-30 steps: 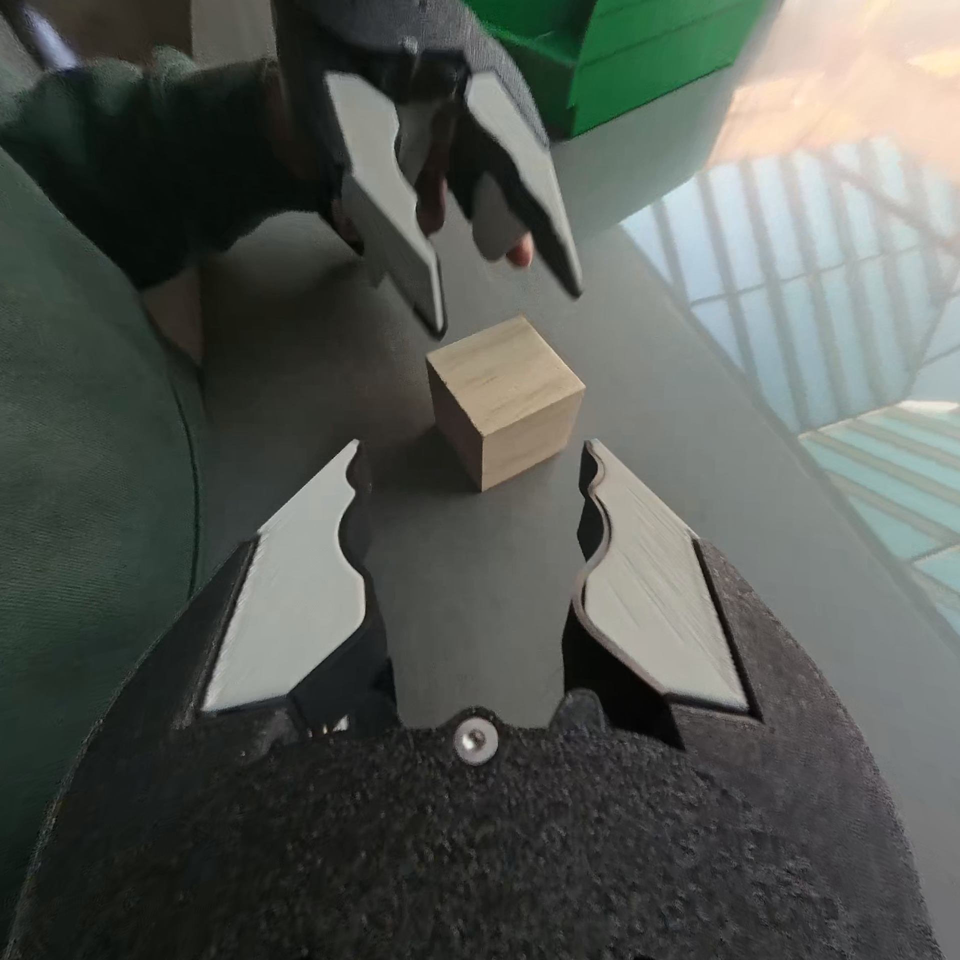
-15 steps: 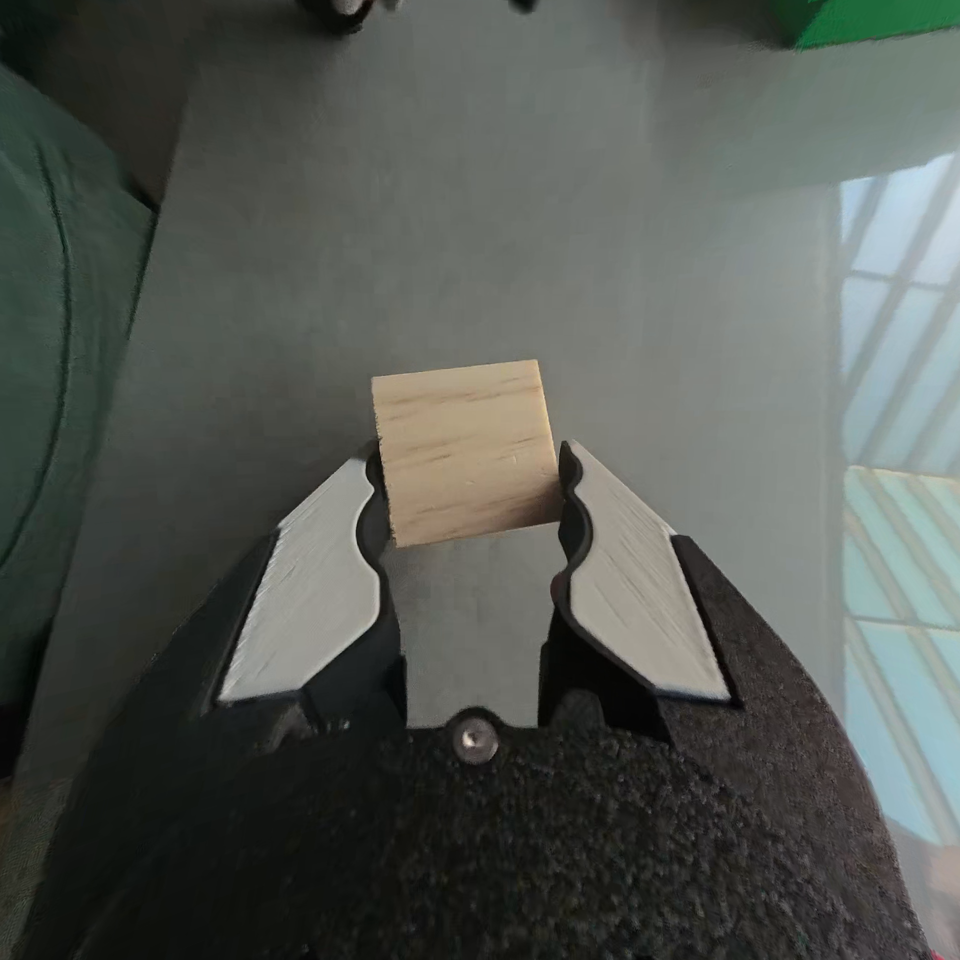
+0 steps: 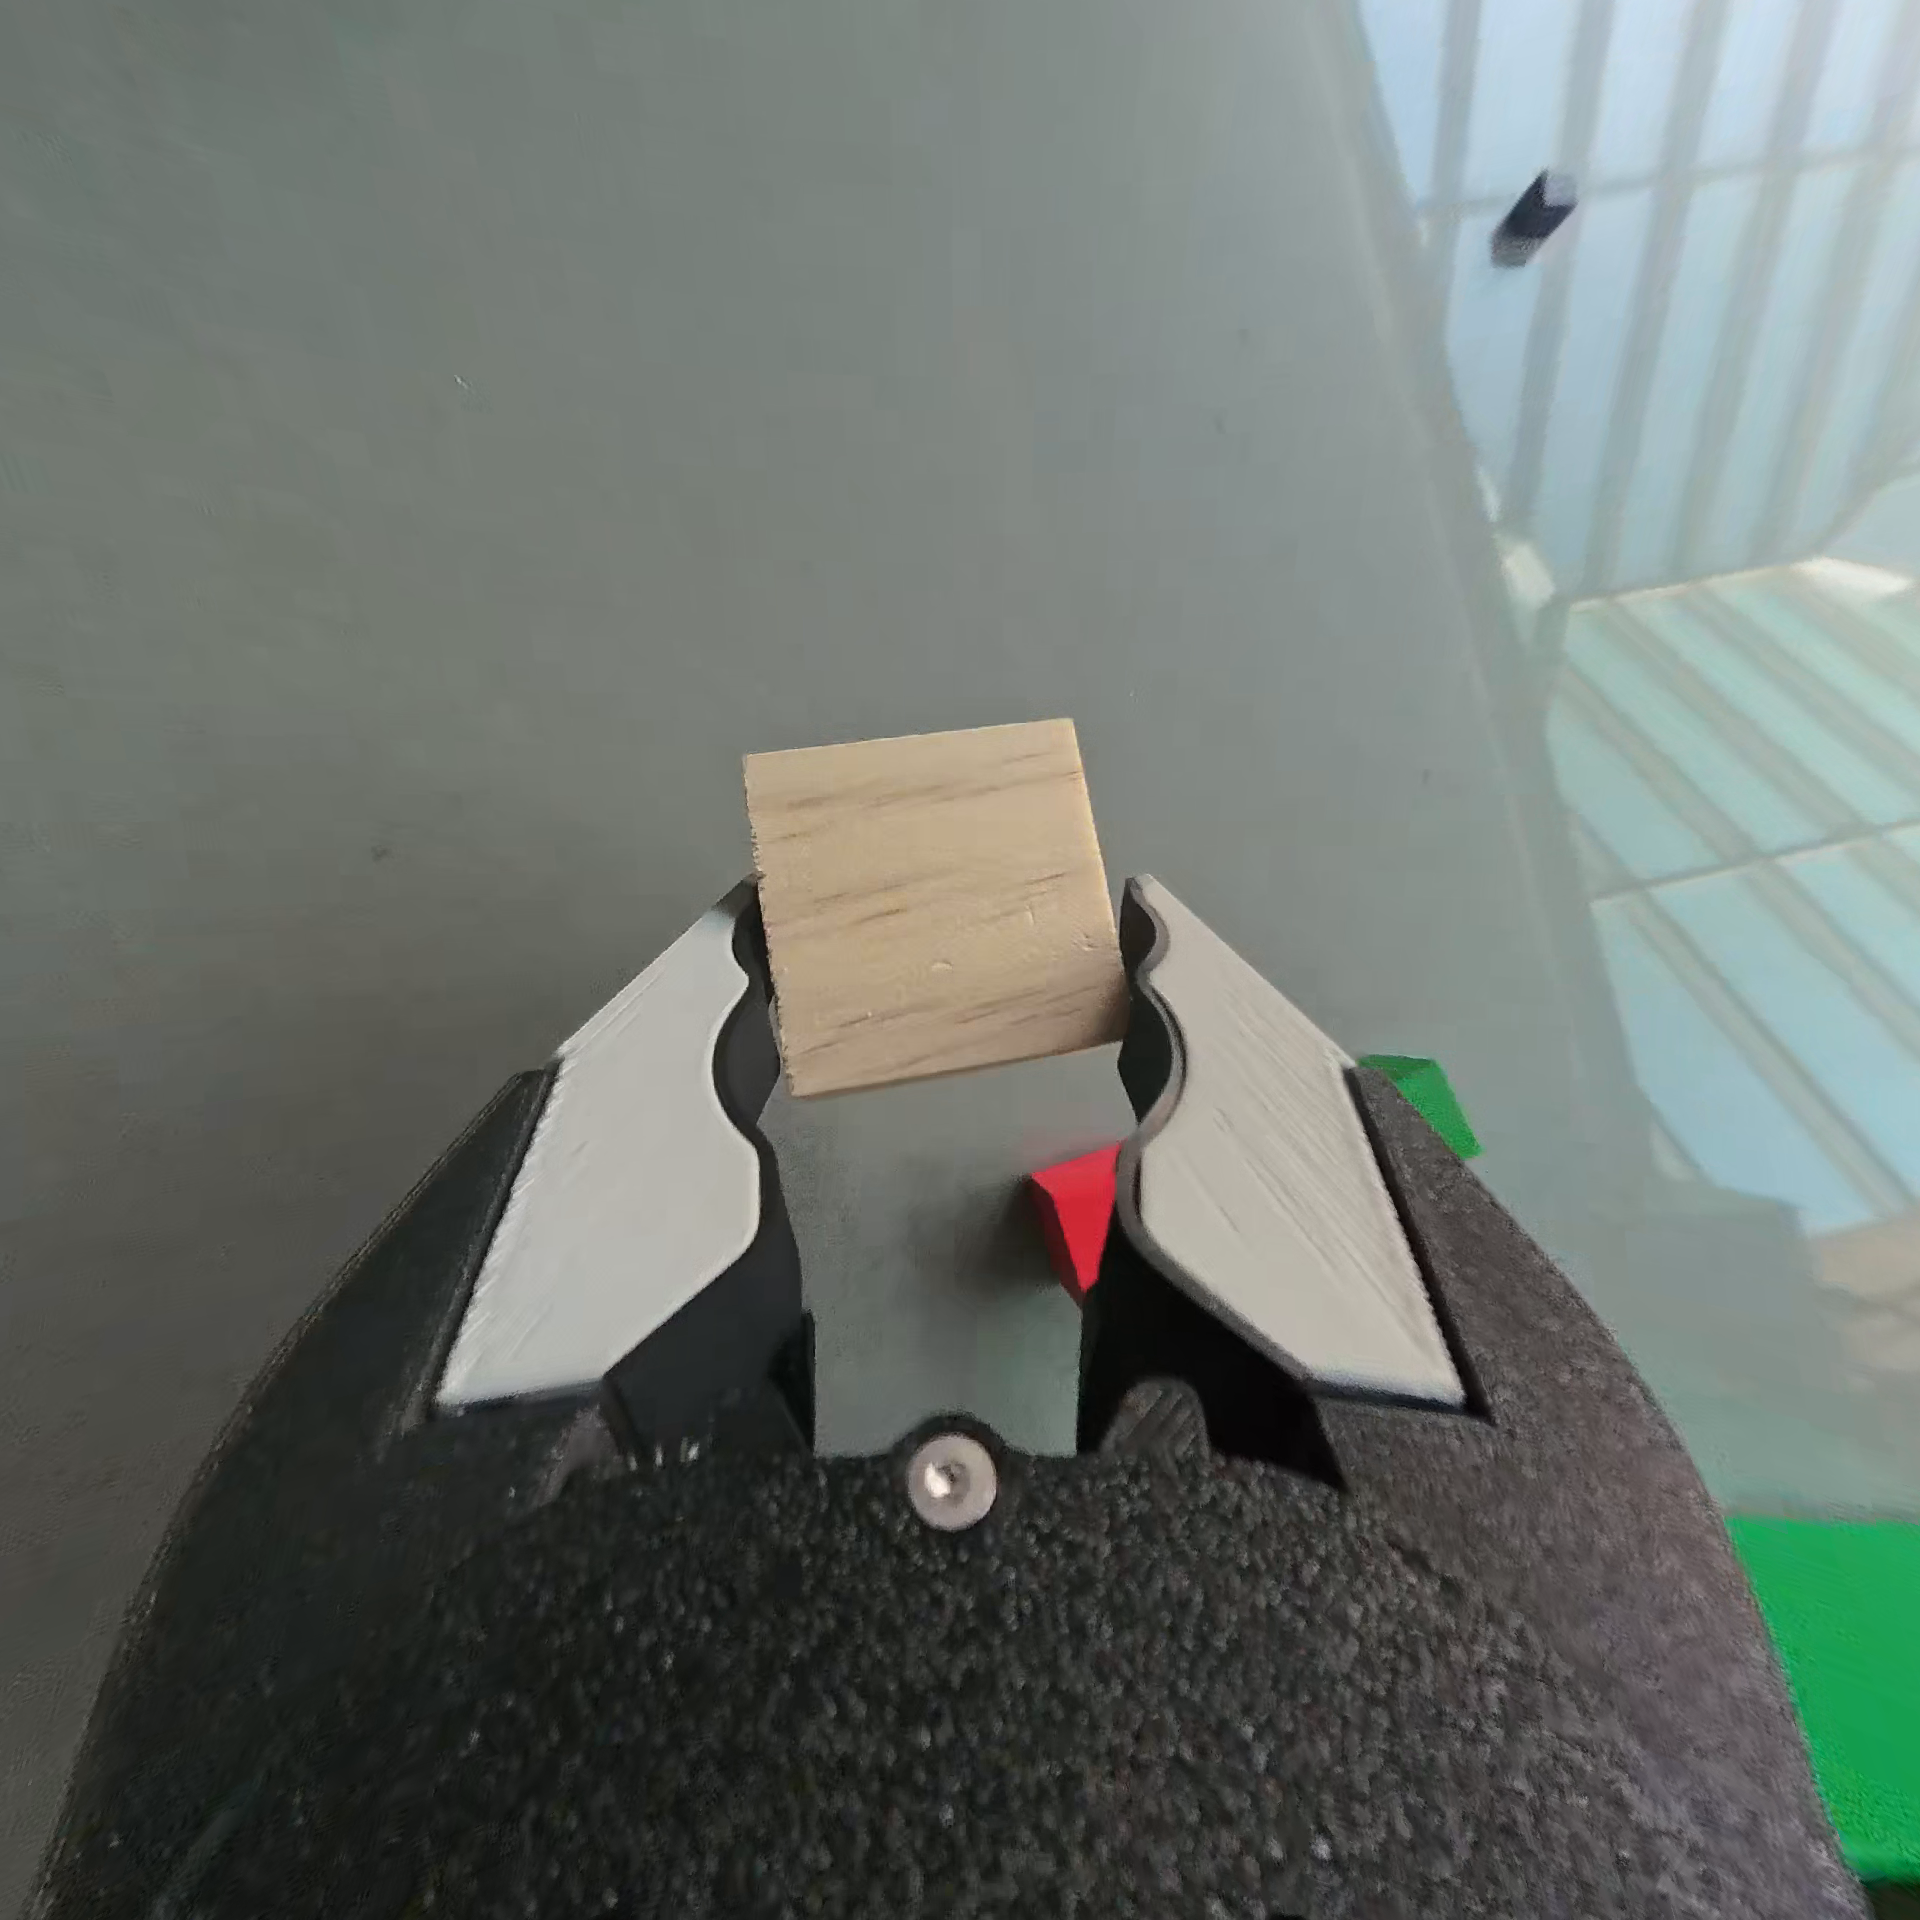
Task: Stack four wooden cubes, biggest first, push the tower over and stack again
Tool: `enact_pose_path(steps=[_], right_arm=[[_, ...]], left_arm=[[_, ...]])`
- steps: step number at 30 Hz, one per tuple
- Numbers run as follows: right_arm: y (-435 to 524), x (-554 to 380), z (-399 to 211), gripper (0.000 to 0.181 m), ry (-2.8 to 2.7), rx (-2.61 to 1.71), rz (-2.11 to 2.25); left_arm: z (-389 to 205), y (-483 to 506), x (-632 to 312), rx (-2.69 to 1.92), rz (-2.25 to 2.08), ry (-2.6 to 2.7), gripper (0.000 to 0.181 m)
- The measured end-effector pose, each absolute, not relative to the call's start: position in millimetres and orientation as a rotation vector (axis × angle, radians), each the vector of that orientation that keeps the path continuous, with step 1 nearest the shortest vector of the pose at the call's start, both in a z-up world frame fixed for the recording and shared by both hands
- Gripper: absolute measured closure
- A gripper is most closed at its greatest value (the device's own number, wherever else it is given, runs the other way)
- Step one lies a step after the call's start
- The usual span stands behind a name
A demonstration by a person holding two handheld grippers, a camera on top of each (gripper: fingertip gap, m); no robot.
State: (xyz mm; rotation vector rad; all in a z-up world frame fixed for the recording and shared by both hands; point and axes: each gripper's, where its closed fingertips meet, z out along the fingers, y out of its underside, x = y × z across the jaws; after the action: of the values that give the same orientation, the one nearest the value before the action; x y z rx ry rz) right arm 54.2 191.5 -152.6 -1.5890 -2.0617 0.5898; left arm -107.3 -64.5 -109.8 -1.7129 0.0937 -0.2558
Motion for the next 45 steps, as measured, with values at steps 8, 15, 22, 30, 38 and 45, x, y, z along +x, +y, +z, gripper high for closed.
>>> enact_pose_path(steps=[8,15,22,30,38,45], right_arm=[[185,68,-197,0.115,-2.178,-1.593,0.527],[184,66,-197,0.115,-2.192,-1.582,0.495],[191,53,-143,0.104,-2.027,-1.584,0.618],[266,86,-82,0.114,-2.059,-1.59,0.272],[276,114,-142,0.116,-2.417,-1.757,0.007],[259,133,-179,0.124,-2.489,-1.967,-0.133]], left_arm=[[-114,-60,-110,-1.738,-0.271,0.077,0.121],[-117,-56,-113,-1.76,-0.264,0.062,0.115],[-117,-57,-113,-1.759,-0.251,0.064,0.115],[-118,-56,-116,-1.762,-0.265,0.043,0.115],[-113,-59,-121,-1.73,-0.241,0.02,0.116],[-110,-61,-124,-1.708,-0.246,-0.003,0.118]])
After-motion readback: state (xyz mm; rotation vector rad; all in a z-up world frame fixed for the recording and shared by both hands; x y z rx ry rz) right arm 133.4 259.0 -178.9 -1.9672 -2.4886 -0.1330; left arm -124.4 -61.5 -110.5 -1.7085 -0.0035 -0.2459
